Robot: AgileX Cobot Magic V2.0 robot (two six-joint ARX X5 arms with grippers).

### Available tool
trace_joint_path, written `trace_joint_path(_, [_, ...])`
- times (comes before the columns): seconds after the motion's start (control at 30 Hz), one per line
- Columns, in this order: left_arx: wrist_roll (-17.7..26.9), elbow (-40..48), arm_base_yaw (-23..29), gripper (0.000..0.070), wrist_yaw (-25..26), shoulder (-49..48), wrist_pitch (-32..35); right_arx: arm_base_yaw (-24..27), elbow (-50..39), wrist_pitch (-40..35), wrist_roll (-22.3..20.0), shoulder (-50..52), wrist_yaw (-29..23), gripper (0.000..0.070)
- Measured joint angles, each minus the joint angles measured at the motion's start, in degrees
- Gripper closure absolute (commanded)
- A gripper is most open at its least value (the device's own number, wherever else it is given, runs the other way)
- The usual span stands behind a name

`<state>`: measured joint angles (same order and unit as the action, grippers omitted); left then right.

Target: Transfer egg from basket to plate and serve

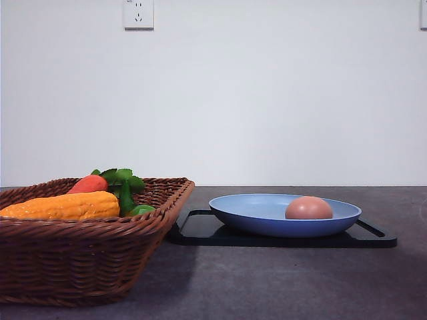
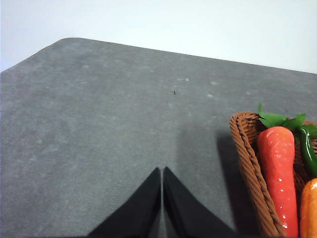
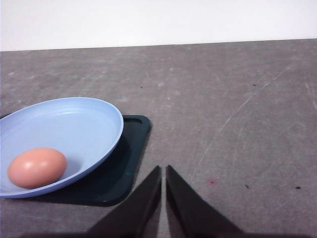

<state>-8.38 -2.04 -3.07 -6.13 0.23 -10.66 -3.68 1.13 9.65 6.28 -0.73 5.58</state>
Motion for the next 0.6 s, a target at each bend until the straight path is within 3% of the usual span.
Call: trace_joint_path(0.6, [0.0, 0.0, 0.0, 0.07, 0.0, 0.0, 0.0, 0.0, 0.0, 0.0, 0.0, 0.0, 0.0, 0.07])
